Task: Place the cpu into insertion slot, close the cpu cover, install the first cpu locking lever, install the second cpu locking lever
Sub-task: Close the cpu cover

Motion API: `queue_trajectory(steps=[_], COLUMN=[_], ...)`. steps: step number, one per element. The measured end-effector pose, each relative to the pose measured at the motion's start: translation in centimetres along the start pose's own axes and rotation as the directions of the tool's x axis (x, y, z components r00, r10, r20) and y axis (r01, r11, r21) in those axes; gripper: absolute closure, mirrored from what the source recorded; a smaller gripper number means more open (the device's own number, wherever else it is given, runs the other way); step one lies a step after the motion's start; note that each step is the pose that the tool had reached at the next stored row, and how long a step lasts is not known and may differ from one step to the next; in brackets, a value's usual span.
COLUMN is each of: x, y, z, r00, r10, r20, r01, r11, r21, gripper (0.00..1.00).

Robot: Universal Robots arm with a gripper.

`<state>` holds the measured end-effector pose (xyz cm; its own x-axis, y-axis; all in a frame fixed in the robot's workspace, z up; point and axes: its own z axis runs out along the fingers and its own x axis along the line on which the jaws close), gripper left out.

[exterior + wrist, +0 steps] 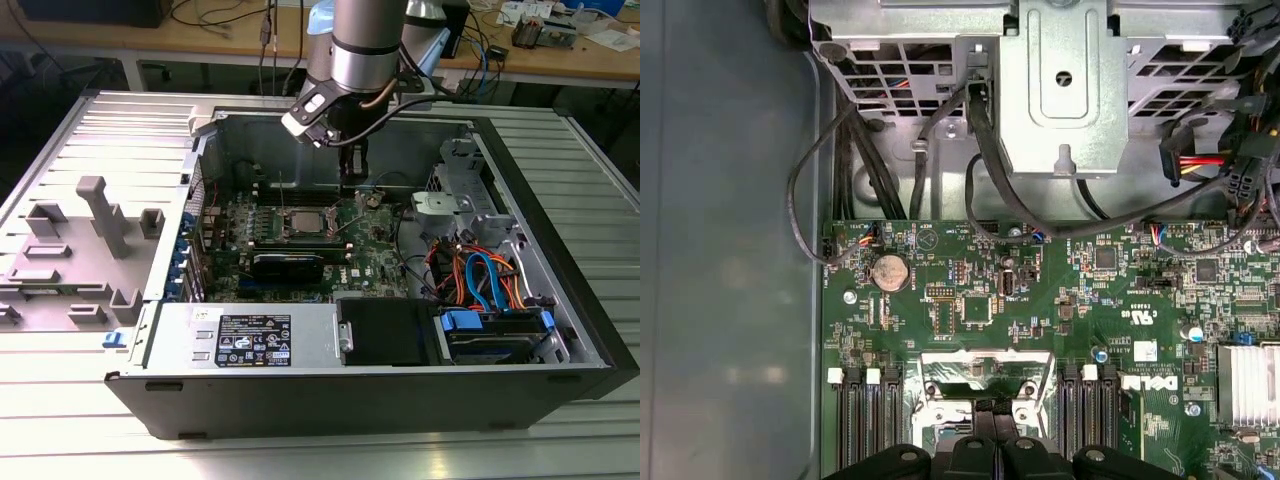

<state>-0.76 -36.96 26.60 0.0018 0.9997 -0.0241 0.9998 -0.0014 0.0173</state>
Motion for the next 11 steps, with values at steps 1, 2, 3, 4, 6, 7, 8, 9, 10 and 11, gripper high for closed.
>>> queue_trajectory(steps=[1, 2, 3, 4, 6, 7, 8, 9, 10, 11], x=[0.0, 0.02, 0.01, 0.01, 0.0, 0.0, 0.01, 0.03, 0.06, 0.1], y=[0.01, 0.02, 0.02, 0.02, 0.02, 0.02, 0.03, 0.13, 0.3, 0.52], z=[0.0, -0.01, -0.17, -0.29, -0.57, -0.59, -0.59, -0.6, -0.59, -0.59], r00=[1.0, 1.0, 1.0, 1.0, 1.0, 1.0, 1.0, 1.0, 1.0, 1.0], r10=[0.0, 0.0, 0.0, 0.0, 0.0, 0.0, 0.001, 0.001, 0.001, 0.002], r20=[0.0, 0.001, 0.0012, 0.0011, 0.0012, 0.001, 0.0011, 0.0013, 0.0012, 0.0011], r01=[0.0, 0.0, 0.0, 0.0, 0.0, 0.0, -0.001, -0.001, -0.001, -0.002], r11=[1.0, 1.0, 1.0, 1.0, 1.0, 1.0, 1.0, 1.0, 1.0, 1.0], r21=[0.0001, 0.0, 0.0001, 0.0, 0.0, -0.0001, 0.0, 0.0001, 0.0001, 0.0], gripper=[0.89, 0.89, 0.89, 0.89, 0.89, 0.89, 0.89, 0.89, 0.89, 0.89])
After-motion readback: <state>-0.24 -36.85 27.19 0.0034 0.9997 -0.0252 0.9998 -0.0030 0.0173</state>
